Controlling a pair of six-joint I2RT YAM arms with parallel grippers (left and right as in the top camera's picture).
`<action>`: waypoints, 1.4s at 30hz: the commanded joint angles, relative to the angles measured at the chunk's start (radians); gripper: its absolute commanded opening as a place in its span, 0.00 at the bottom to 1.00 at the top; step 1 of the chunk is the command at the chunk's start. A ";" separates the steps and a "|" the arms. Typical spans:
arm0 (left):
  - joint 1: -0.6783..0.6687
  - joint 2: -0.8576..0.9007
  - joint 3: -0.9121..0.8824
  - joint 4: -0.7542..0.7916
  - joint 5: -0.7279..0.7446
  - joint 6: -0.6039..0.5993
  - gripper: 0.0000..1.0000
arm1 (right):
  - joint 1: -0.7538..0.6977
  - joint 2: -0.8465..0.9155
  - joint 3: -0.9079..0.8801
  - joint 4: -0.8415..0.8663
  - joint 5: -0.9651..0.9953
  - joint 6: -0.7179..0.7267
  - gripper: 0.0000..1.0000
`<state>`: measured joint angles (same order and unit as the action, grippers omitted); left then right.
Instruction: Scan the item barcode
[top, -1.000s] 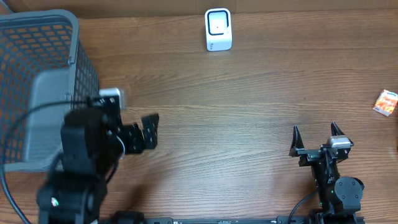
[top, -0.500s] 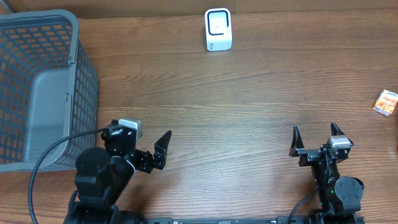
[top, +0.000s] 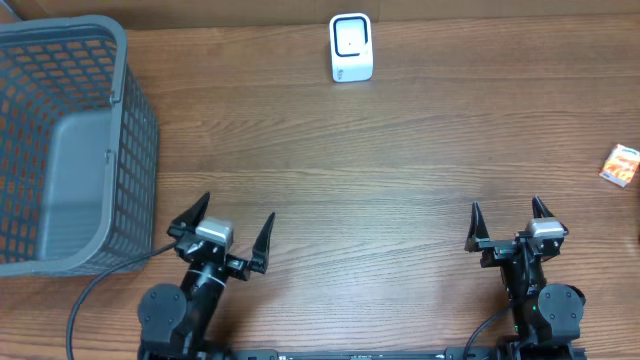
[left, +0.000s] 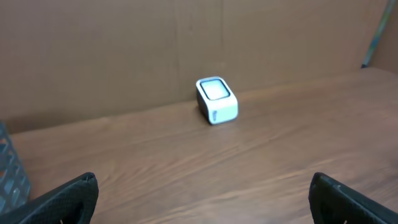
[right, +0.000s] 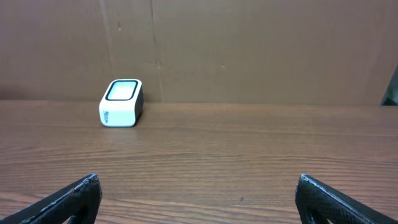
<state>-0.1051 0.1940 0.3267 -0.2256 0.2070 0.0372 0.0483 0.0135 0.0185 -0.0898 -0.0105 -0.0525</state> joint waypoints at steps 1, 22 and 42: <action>0.008 -0.072 -0.079 0.038 -0.031 0.020 0.99 | -0.002 -0.011 -0.010 0.005 0.010 -0.001 1.00; 0.076 -0.191 -0.322 0.282 -0.039 -0.066 1.00 | -0.002 -0.011 -0.010 0.005 0.010 -0.001 1.00; 0.101 -0.192 -0.322 0.164 -0.042 -0.067 1.00 | -0.002 -0.011 -0.010 0.005 0.010 -0.001 1.00</action>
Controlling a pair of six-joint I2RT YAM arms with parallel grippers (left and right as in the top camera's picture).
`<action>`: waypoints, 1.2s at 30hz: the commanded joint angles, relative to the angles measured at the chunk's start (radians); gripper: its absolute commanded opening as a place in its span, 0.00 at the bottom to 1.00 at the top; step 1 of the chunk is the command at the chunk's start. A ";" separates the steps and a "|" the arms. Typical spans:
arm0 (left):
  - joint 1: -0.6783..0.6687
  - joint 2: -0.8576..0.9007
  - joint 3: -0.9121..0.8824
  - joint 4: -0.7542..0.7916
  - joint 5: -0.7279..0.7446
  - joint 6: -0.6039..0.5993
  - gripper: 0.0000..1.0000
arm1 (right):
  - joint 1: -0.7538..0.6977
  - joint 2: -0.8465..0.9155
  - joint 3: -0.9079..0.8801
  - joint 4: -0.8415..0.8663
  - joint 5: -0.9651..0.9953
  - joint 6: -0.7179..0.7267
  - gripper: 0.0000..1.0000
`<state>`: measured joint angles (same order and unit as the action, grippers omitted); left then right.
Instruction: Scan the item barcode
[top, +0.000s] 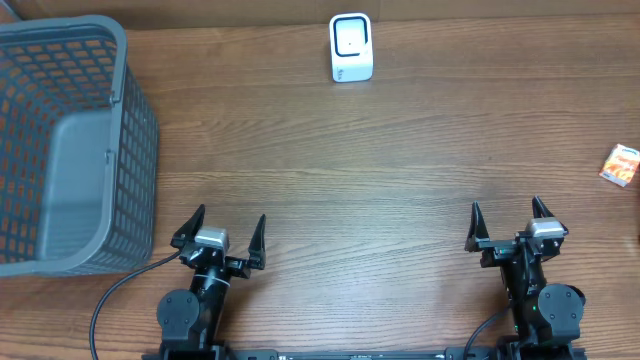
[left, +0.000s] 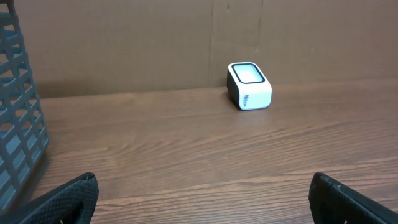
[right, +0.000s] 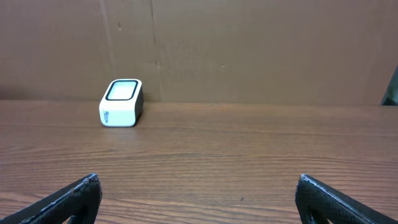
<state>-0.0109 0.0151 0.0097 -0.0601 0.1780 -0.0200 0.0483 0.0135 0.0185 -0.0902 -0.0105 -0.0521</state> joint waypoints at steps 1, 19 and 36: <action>0.008 -0.013 -0.005 -0.002 -0.013 -0.010 0.99 | -0.002 -0.011 -0.010 0.006 0.010 -0.001 1.00; 0.024 -0.012 -0.005 -0.003 -0.036 -0.007 0.99 | -0.002 -0.011 -0.010 0.006 0.010 -0.001 1.00; 0.024 -0.012 -0.005 -0.016 -0.111 -0.007 1.00 | -0.002 -0.011 -0.010 0.006 0.010 -0.001 1.00</action>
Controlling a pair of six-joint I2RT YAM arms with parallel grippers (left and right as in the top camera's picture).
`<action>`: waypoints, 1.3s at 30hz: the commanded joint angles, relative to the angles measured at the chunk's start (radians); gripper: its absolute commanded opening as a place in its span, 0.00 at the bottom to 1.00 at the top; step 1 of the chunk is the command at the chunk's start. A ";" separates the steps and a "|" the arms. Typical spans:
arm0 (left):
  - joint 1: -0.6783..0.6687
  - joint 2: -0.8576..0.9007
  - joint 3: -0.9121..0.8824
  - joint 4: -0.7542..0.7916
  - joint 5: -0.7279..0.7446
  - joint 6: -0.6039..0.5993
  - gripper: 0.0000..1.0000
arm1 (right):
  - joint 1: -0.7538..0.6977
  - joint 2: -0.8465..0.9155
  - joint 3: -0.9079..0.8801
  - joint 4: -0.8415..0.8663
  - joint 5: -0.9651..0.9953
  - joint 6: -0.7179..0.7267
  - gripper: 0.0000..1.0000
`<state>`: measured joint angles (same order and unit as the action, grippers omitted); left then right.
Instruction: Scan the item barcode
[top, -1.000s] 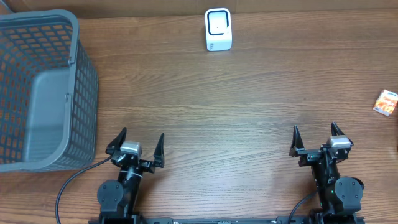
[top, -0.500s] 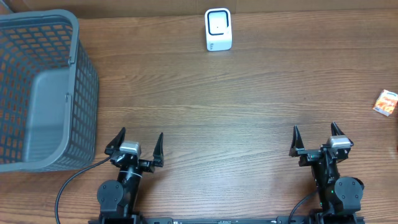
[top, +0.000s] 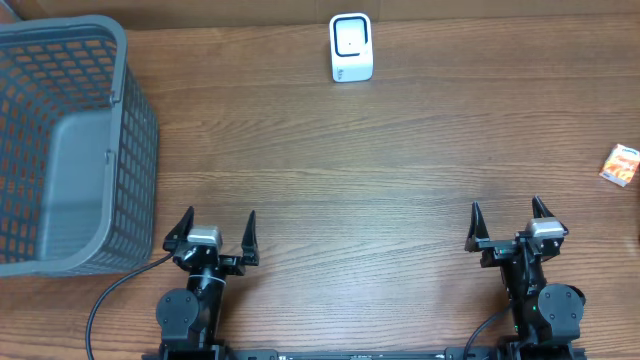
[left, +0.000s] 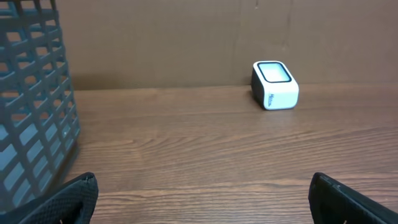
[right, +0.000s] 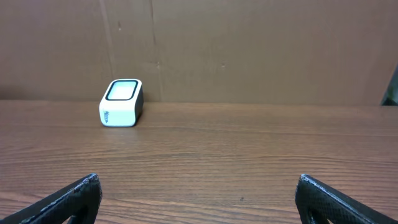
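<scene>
A white barcode scanner (top: 351, 47) with a dark window stands at the table's far edge; it also shows as the scanner (left: 274, 84) in the left wrist view and the scanner (right: 121, 102) in the right wrist view. A small orange item (top: 620, 164) lies at the far right edge of the table. My left gripper (top: 214, 228) rests open at the near left, nothing between its fingers. My right gripper (top: 507, 220) rests open at the near right, well short of the orange item.
A large grey mesh basket (top: 66, 140) fills the left side of the table, its wall (left: 34, 106) close to my left gripper. A brown cardboard wall (right: 249, 43) backs the table behind the scanner.
My left gripper has turned a little further to face straight ahead and pulled slightly nearer the table's front. The right arm and the objects have not moved.
My left gripper first stood angled toward the right, a little forward of its base. Then it had drawn back and straightened somewhat, the basket edge entering its view. Now it points straight down the table. The right gripper stayed open and still throughout.
</scene>
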<state>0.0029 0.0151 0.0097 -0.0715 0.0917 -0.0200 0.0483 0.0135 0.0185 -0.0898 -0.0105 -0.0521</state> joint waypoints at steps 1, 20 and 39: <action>0.010 -0.012 -0.005 -0.005 -0.027 -0.006 1.00 | -0.002 -0.011 -0.010 0.005 0.010 -0.001 1.00; 0.010 -0.012 -0.005 -0.009 -0.114 -0.005 1.00 | -0.002 -0.011 -0.010 0.005 0.010 -0.001 1.00; 0.010 -0.011 -0.005 -0.006 -0.092 -0.002 1.00 | -0.002 -0.011 -0.010 0.005 0.010 -0.001 1.00</action>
